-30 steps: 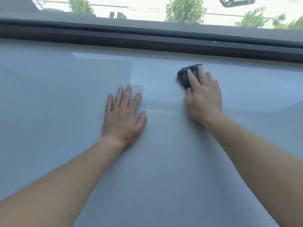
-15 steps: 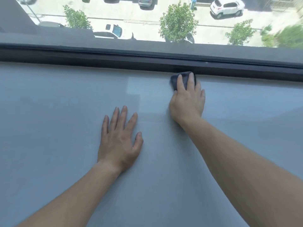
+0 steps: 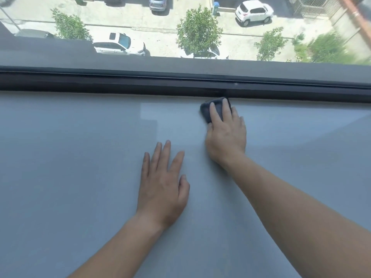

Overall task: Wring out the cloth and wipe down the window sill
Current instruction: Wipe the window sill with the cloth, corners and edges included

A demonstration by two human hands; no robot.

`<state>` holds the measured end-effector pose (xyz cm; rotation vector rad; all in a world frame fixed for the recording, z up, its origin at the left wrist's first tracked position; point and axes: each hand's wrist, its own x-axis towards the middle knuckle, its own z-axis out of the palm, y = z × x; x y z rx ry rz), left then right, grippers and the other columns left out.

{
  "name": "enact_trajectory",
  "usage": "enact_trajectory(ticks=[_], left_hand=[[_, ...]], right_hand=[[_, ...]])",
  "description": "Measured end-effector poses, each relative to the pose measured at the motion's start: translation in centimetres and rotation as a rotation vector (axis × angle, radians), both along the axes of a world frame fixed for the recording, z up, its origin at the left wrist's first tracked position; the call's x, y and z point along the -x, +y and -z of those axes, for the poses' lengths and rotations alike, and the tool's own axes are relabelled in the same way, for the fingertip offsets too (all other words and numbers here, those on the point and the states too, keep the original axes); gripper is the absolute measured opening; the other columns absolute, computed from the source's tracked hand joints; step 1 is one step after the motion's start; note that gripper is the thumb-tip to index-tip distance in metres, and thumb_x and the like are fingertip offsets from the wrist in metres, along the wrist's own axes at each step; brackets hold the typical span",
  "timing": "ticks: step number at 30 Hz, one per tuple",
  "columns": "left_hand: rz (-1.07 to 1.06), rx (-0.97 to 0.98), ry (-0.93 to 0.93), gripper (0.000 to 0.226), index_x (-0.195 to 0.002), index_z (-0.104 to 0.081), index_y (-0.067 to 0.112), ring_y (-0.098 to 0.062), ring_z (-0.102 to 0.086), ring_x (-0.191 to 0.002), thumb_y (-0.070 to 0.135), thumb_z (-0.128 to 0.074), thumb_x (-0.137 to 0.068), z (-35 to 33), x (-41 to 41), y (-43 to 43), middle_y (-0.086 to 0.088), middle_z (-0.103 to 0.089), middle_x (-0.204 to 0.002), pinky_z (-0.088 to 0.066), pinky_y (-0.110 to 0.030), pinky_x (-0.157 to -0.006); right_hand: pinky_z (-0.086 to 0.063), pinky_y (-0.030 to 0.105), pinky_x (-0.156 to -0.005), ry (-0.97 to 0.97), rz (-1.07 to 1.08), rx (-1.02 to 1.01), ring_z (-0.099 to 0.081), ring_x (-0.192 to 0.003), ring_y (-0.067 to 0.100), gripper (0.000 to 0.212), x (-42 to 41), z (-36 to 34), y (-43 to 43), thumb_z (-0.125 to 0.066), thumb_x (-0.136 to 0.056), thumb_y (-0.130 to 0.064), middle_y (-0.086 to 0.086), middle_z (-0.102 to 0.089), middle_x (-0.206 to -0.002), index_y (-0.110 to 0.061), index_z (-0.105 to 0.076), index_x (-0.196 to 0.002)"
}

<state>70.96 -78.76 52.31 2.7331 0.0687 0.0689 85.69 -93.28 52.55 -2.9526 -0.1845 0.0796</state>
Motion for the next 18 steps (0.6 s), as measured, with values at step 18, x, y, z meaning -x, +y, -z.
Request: enact_trajectory(ticks=[18], left_hand=[[-0.020, -0.142, 0.125, 0.067, -0.153, -0.029, 0.022, -0.021, 0.003, -0.153, 0.043, -0.022, -0.090, 0.3, -0.4, -1.8, -0.007, -0.008, -0.166, 0.002, -0.047, -0.123]], right_hand=[[-0.007, 0.044, -0.122, 0.035, 0.127, -0.038, -0.009, -0.151, 0.026, 0.056, 0.5, -0.6, -7.9, -0.034, -0.102, -0.032, -0.002, -0.005, -0.166, -0.033, -0.019, -0.156]])
